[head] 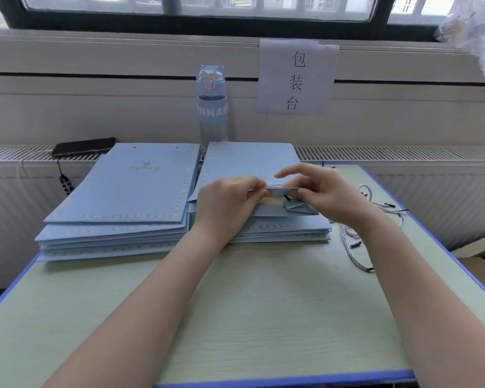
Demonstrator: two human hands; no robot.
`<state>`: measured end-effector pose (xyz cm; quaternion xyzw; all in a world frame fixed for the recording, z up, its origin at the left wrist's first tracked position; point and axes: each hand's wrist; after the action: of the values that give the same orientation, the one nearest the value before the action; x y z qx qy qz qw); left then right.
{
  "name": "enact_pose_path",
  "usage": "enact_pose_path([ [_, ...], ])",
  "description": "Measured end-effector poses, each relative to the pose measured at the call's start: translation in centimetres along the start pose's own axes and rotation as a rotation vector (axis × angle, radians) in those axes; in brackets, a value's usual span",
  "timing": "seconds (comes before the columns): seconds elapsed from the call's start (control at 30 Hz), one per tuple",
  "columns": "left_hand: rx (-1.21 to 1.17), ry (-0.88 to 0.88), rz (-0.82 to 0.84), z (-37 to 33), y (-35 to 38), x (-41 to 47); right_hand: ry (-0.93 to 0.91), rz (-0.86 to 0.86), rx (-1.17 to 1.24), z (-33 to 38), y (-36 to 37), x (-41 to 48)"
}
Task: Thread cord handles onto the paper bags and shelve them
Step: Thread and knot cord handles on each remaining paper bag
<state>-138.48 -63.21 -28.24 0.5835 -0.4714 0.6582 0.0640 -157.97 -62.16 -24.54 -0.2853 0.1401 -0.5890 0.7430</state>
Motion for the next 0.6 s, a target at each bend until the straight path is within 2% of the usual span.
enact_pose_path([
  [0.1,0.084,0.215,-0.178,-0.4,0.2,0.1,0.005,-0.157,0.039,0.5,0.6,0.1],
  [0.17,0.105,0.307,-0.217,-0.2,0.4,0.2,-0.008,-0.247,0.054,0.9,1.3,0.2],
  [0.33,0.132,0.262,-0.182,0.4,0.4,0.2,-0.013,-0.304,0.132,1.7,2.7,0.1],
  [0.5,0.060,0.321,-0.134,0.9,0.3,0.4,0.040,-0.279,0.198,1.6,3.1,0.2],
  [0.6,0.034,0.323,-0.148,1.2,0.2,0.5,0.058,-0.331,0.210,1.8,3.0,0.2],
])
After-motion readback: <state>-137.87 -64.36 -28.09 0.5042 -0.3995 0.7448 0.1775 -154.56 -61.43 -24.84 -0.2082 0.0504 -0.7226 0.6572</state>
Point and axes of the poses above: each hand's wrist, its own x-axis towards the middle knuckle, its own y-axis out of the palm, z = x × y, and after that the axes turned 11 degrees about y, right-handed
